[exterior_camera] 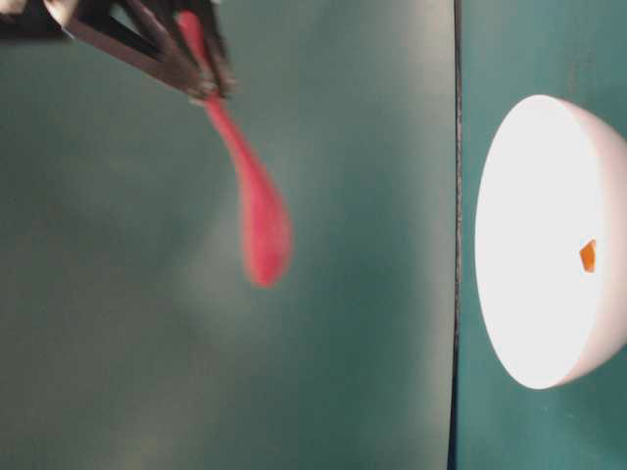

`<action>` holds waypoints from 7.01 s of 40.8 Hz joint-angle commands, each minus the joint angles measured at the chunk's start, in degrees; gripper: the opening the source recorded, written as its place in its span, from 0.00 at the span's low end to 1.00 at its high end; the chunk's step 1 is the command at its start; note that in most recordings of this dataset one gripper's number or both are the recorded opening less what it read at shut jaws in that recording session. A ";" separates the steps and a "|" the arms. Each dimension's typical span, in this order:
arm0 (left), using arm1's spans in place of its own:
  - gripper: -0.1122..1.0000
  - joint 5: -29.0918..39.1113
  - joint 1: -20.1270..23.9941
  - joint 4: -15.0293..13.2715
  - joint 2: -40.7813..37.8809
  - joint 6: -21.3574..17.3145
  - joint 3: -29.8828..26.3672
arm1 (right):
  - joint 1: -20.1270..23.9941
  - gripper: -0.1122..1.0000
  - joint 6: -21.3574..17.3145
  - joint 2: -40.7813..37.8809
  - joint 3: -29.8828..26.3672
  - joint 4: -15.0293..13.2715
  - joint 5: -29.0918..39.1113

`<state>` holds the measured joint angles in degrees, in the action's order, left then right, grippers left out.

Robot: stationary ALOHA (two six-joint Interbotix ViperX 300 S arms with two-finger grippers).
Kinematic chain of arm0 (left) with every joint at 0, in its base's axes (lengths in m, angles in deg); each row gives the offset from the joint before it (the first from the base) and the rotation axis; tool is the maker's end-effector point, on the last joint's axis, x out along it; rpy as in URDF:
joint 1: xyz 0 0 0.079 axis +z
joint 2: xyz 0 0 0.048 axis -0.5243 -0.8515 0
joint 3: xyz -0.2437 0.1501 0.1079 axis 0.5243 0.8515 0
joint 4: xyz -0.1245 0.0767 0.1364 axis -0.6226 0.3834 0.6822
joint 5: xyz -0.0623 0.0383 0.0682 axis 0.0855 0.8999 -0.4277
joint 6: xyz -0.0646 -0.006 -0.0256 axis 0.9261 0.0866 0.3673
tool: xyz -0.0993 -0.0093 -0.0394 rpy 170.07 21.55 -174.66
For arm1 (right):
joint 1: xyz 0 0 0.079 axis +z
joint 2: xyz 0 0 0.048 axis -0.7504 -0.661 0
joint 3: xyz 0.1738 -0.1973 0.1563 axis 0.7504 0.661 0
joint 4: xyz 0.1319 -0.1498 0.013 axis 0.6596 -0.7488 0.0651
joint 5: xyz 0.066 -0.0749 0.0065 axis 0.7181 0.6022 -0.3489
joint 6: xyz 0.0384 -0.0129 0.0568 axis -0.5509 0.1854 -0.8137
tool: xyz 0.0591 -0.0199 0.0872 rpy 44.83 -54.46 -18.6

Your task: Grip the spoon and scoop the red block from the bowl with right arm.

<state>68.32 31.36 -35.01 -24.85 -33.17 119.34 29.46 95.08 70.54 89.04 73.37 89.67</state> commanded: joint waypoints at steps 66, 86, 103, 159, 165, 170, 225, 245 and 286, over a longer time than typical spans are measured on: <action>0.10 5.27 -0.09 0.09 2.99 -0.09 -2.29 | 10.02 0.31 -15.47 -24.08 -18.19 -40.43 15.64; 0.10 5.36 -0.09 0.09 2.99 -0.09 -2.29 | 11.69 0.31 -15.91 -24.70 -18.28 -40.43 12.30; 0.10 5.36 -0.09 0.09 2.90 -0.09 -2.29 | 11.69 0.31 -16.08 -24.87 -18.28 -40.43 8.61; 0.10 5.27 -0.09 0.09 2.81 0.88 -2.29 | 13.36 0.31 -16.26 -24.61 -16.08 -40.25 1.85; 0.10 5.10 -0.09 0.09 2.81 0.88 -2.29 | 13.45 0.31 -16.96 -23.55 -14.41 -39.64 -0.18; 0.10 5.10 -0.09 0.09 2.81 0.88 -2.29 | 13.36 0.31 -18.63 -21.97 -11.87 -39.46 -2.72; 0.10 6.24 -0.09 0.09 3.08 1.05 -2.55 | 14.33 0.31 -26.72 -0.97 -0.70 -42.98 -16.79; 0.10 8.09 -0.09 0.00 5.80 1.05 -3.34 | 14.24 0.31 -26.81 1.76 -1.14 -43.15 -16.08; 0.10 10.02 -0.09 0.09 5.54 0.97 -3.43 | 13.97 0.31 -26.89 2.99 -0.88 -43.15 -16.08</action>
<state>78.60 31.27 -35.01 -18.96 -32.12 117.76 43.53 68.27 72.57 89.22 30.31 73.77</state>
